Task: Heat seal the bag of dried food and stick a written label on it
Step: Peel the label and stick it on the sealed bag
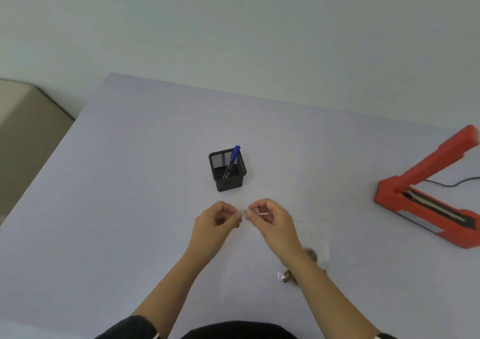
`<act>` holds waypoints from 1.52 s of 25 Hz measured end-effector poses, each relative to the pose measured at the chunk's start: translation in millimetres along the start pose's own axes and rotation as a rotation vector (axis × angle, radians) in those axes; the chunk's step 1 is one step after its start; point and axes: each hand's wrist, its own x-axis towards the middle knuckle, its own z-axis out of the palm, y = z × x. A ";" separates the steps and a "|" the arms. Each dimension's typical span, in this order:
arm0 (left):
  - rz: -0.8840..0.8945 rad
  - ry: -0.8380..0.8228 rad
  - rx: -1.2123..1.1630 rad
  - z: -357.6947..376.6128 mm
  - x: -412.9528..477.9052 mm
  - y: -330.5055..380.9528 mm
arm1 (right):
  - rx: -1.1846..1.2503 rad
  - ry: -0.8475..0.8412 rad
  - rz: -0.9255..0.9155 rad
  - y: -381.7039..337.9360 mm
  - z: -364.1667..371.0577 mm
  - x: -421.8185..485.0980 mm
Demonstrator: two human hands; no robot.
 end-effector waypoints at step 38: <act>0.742 0.397 0.129 12.4 -99.5 51.6 | 0.243 0.121 -0.104 -73.8 -34.4 -110.4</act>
